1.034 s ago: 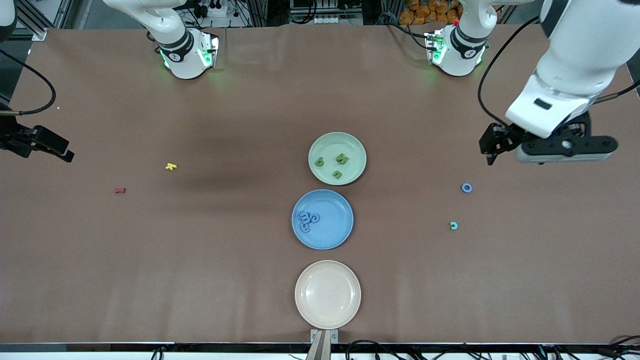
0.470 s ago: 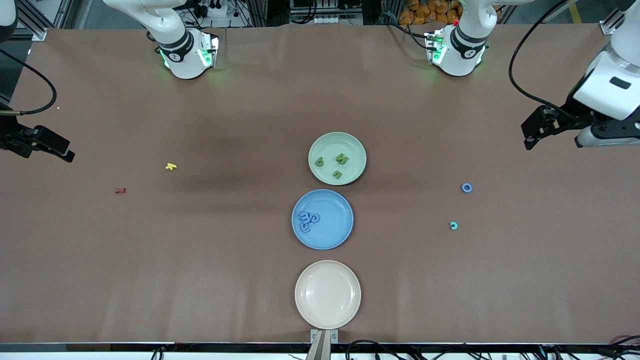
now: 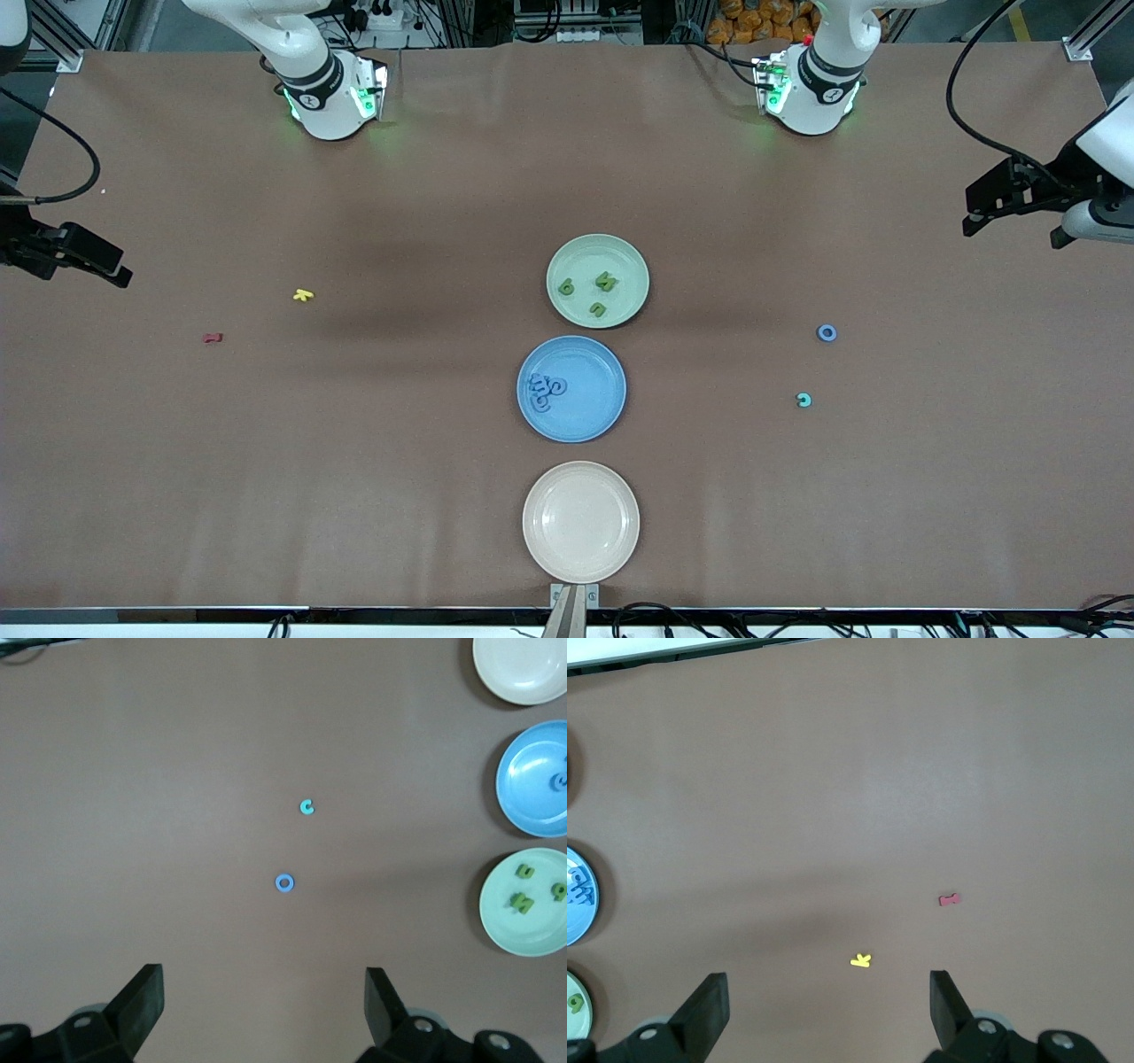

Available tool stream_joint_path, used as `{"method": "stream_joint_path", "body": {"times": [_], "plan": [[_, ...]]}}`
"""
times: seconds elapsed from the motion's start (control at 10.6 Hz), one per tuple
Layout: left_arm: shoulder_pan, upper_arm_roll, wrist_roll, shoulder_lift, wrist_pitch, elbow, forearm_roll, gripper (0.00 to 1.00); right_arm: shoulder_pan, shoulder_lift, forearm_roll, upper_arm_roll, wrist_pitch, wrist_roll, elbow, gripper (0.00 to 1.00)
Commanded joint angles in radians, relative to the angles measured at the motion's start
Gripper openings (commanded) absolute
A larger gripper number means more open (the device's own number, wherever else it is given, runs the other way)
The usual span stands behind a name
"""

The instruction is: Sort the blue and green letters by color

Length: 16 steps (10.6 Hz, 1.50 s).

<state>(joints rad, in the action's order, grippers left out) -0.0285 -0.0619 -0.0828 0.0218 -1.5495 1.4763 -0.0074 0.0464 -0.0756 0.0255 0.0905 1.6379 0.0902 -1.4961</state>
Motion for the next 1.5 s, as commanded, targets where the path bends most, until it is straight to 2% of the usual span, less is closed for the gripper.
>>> {"method": "stream_joint_path", "body": {"times": [0.0,0.56,0.85,1.22,1.41], "plan": [[-0.001,0.013,-0.019,-0.046,0.052,0.010,-0.035,1.00,-0.016,0.000,-0.006,-0.009,-0.003,0.002,0.010,1.00],[-0.010,0.024,0.125,-0.072,0.094,0.013,-0.063,1.00,-0.016,0.000,-0.007,-0.009,-0.003,0.000,0.010,1.00],[-0.013,0.033,0.126,-0.069,0.083,0.024,-0.048,1.00,-0.016,0.000,-0.007,-0.009,-0.003,0.000,0.010,1.00],[-0.024,0.039,0.143,-0.066,-0.013,0.093,-0.045,1.00,-0.016,0.000,-0.007,-0.011,-0.003,0.000,0.010,1.00],[-0.050,0.031,0.201,-0.068,-0.037,0.119,0.013,1.00,-0.017,0.000,-0.007,-0.009,-0.003,0.000,0.010,1.00]]}}
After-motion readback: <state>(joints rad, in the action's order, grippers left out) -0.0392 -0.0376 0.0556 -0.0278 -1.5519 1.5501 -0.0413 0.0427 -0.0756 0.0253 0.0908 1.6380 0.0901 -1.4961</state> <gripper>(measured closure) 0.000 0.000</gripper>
